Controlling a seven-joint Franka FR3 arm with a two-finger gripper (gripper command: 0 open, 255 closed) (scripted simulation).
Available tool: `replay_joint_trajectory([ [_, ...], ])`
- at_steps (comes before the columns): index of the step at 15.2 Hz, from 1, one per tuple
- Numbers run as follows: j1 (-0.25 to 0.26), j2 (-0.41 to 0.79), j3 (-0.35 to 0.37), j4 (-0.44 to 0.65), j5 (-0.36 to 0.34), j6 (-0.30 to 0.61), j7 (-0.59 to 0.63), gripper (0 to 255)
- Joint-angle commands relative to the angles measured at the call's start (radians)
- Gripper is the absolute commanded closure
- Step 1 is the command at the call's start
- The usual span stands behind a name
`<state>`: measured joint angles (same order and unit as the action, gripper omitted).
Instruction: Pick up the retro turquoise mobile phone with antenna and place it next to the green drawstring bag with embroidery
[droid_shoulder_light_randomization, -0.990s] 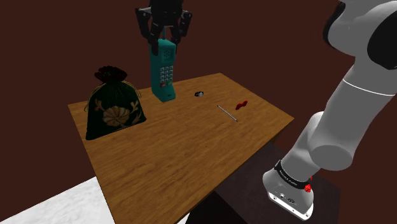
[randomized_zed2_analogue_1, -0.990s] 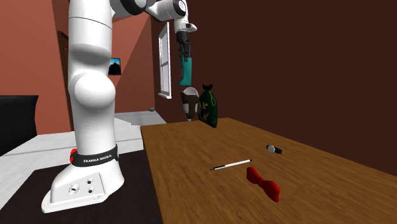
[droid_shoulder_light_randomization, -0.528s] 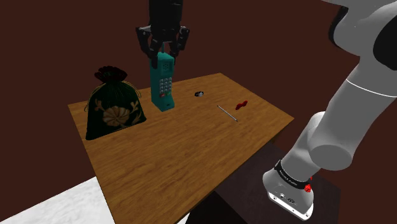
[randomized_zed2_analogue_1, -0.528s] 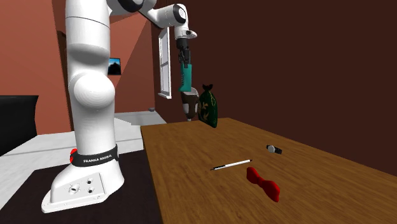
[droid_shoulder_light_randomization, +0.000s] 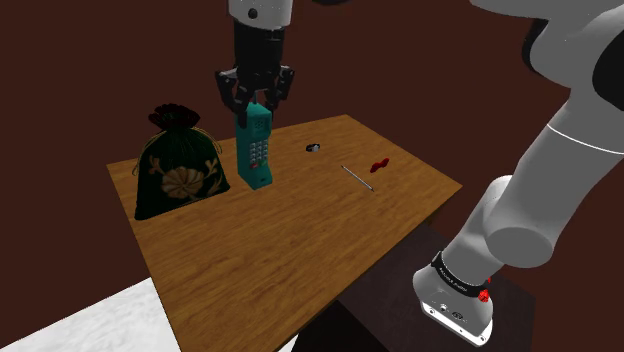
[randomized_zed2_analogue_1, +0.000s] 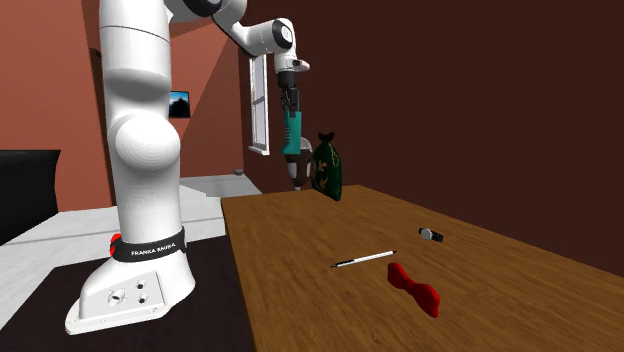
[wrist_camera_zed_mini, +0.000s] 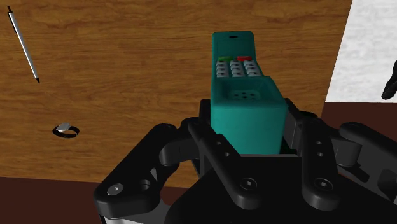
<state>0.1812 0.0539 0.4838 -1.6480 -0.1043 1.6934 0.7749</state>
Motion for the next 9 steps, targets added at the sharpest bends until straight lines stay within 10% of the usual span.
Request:
replay_joint_trajectory([
  [1,-0.001,-0.004,0.000,-0.035,0.001,0.033,0.003,255],
  [9,-0.003,-0.004,-0.002,-0.143,-0.001,0.140,0.010,255],
])
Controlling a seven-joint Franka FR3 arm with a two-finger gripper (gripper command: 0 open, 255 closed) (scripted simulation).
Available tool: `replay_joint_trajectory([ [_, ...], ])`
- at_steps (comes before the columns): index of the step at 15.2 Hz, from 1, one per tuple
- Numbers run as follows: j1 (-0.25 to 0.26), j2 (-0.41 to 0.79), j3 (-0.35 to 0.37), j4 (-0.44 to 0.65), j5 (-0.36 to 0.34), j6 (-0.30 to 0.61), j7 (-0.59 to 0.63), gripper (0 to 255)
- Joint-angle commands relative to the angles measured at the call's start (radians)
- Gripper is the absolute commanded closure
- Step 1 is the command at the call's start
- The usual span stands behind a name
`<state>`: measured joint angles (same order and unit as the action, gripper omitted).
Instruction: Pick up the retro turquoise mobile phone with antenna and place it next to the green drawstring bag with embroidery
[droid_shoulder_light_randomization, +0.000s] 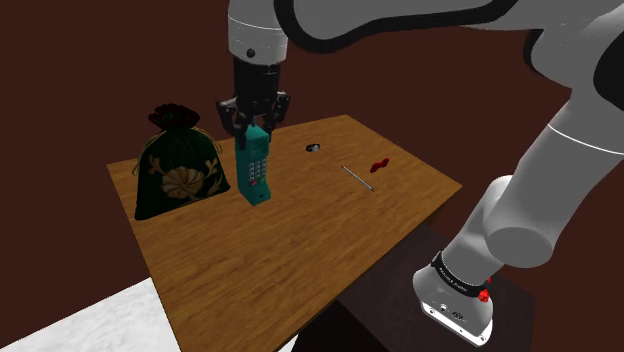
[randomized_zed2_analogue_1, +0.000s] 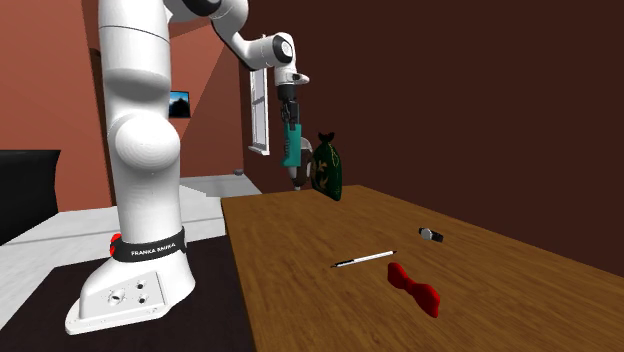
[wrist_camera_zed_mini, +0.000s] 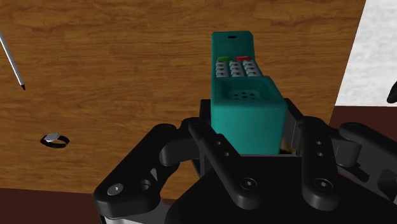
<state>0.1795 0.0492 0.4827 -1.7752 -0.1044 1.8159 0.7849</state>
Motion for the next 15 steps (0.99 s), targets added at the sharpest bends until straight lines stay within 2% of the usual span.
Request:
replay_joint_trajectory([
  [1,-0.001,0.002,-0.001,-0.028,-0.002,0.031,0.002,255],
  [15,0.001,0.042,-0.003,-0.172,-0.030,0.209,0.031,255],
])
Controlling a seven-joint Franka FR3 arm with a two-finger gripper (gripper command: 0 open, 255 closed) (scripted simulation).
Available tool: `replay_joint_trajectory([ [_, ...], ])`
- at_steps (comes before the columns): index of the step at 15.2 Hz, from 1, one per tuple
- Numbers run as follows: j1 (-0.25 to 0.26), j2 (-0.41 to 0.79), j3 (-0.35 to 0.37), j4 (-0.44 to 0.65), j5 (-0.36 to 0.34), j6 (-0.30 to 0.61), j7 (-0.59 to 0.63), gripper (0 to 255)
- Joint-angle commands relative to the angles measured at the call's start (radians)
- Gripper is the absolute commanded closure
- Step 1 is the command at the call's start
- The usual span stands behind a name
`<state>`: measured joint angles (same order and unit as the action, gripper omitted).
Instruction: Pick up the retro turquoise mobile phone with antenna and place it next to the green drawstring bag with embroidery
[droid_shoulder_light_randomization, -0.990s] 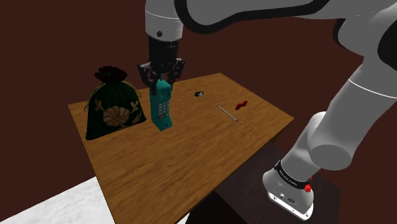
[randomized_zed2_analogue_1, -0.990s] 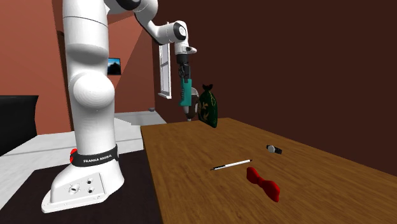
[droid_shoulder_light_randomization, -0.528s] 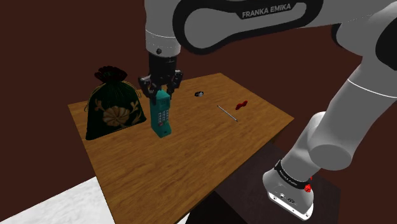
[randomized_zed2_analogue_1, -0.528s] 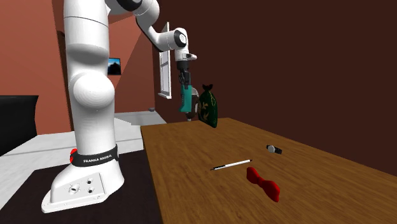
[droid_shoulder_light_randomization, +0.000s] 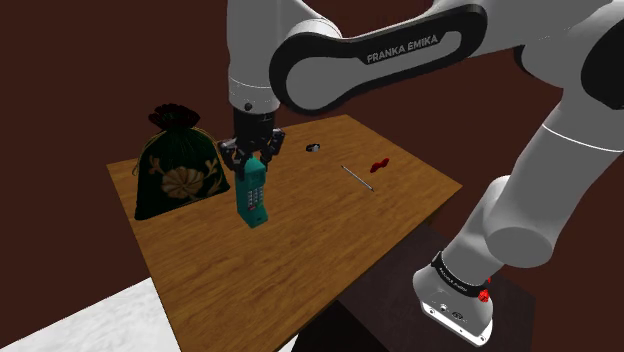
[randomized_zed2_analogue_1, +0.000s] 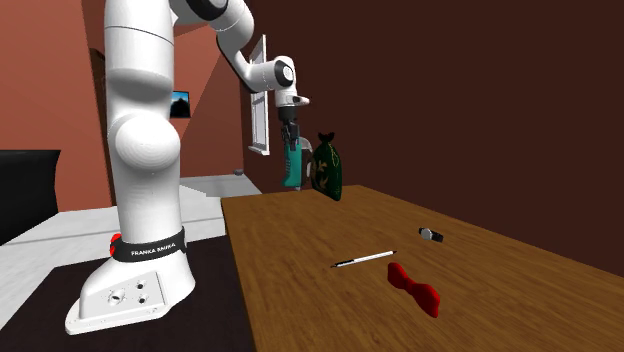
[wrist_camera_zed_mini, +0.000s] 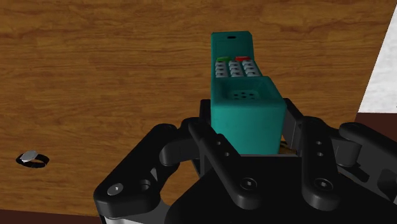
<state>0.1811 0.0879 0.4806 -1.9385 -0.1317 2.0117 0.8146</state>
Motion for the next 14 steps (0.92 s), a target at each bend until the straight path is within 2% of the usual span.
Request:
replay_joint_trajectory([
  [1,0.000,0.008,-0.001,-0.018,-0.006,0.026,0.004,255],
  [14,0.009,0.087,-0.010,-0.108,-0.063,0.182,0.052,255],
])
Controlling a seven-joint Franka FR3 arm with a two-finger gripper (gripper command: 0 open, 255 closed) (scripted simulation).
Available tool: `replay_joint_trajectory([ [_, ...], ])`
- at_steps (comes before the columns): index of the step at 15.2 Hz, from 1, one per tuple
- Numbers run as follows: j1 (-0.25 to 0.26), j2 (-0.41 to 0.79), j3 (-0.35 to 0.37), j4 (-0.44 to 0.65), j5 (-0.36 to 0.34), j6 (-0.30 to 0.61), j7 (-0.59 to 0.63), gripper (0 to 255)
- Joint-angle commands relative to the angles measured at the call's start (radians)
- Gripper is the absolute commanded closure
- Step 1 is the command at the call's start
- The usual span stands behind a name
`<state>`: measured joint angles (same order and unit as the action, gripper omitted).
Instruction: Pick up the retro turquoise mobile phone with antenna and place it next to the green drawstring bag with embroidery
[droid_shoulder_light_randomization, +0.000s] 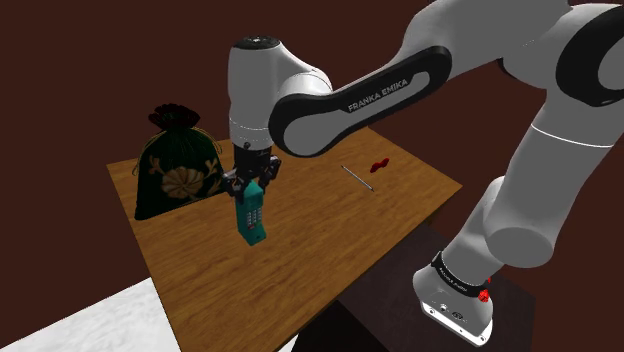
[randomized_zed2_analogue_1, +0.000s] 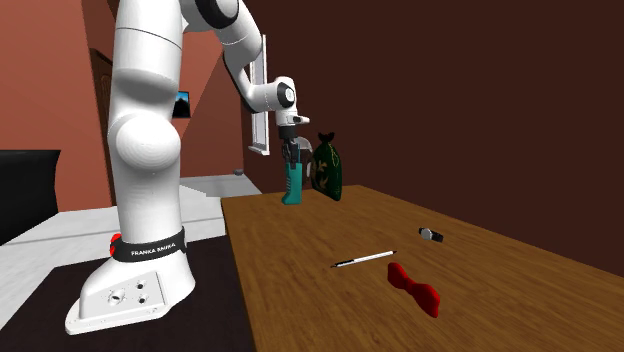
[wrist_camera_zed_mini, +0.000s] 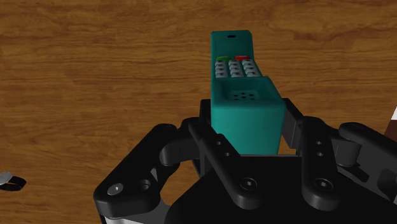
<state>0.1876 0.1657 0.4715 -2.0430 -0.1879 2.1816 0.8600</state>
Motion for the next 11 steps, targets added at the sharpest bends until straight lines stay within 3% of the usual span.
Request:
replay_joint_trajectory([
  [1,0.002,0.009,-0.001,-0.004,-0.007,0.012,0.006,255],
  [7,0.002,0.009,-0.001,-0.004,-0.007,0.012,0.006,255],
  [8,0.002,0.009,-0.001,-0.004,-0.007,0.013,0.007,0],
  [11,0.002,0.009,-0.001,-0.004,-0.007,0.012,0.007,0],
])
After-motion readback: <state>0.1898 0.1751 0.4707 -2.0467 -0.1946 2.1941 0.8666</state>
